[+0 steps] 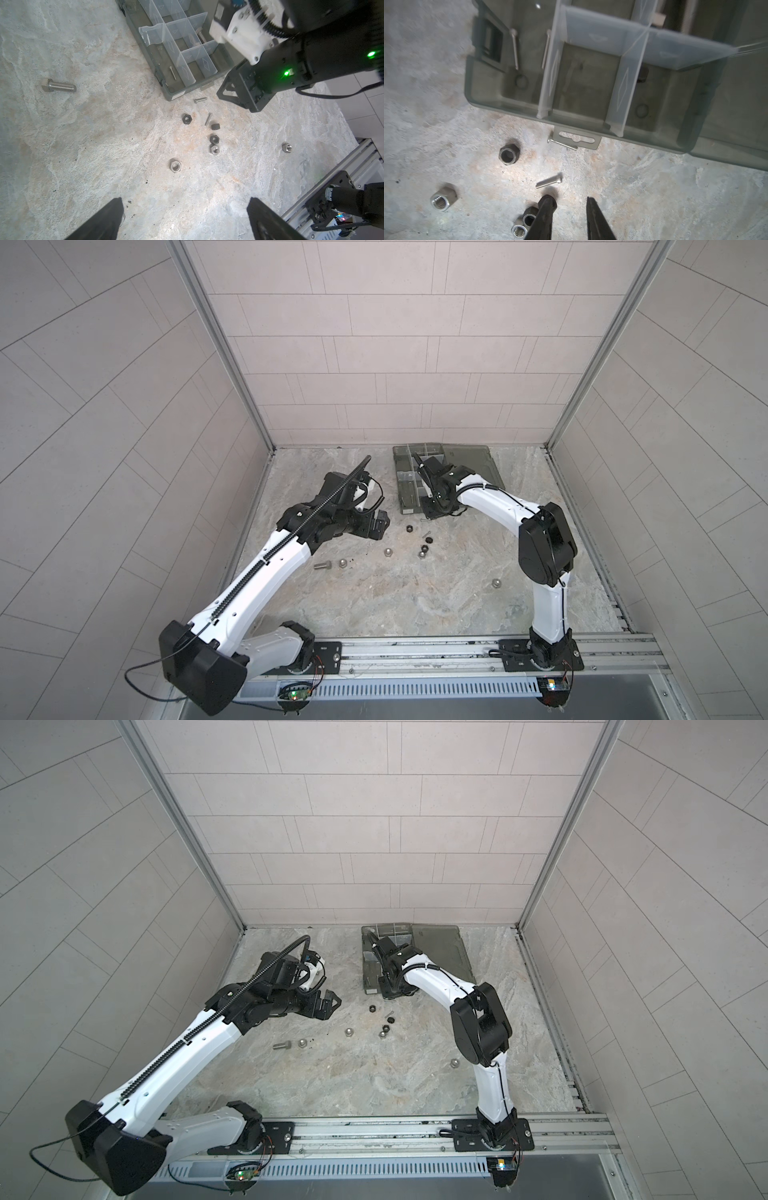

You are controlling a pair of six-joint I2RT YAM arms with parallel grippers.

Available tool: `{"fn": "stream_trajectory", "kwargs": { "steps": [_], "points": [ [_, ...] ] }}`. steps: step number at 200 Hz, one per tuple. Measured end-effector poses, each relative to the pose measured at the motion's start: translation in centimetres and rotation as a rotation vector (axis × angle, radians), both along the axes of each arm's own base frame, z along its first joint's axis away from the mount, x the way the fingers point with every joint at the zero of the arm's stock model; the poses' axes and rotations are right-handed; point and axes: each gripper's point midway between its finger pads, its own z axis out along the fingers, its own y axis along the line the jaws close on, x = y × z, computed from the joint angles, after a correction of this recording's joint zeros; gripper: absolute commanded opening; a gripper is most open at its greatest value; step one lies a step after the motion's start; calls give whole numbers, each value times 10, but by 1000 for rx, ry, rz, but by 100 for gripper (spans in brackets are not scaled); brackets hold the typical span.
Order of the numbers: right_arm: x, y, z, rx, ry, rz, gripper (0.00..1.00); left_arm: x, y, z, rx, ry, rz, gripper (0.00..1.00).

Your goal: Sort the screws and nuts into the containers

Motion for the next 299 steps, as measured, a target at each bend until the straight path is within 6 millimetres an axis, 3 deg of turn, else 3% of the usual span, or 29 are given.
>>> {"fn": "stream_trajectory", "kwargs": {
  "steps": [50, 102, 182, 299],
  "points": [
    [4, 5, -17, -10, 10, 57, 32, -3, 0, -1, -6, 4, -3, 100],
    [4, 7, -39, -36, 42, 118, 42, -3, 0, -1, -6, 4, -3, 100],
    [8, 9, -58, -74, 62, 194, 47, -2, -1, -5, 1, 12, -5, 100],
    [24, 10, -66, -64, 69, 261, 47, 1, -2, -13, 19, 33, -12, 100]
  ]
}}
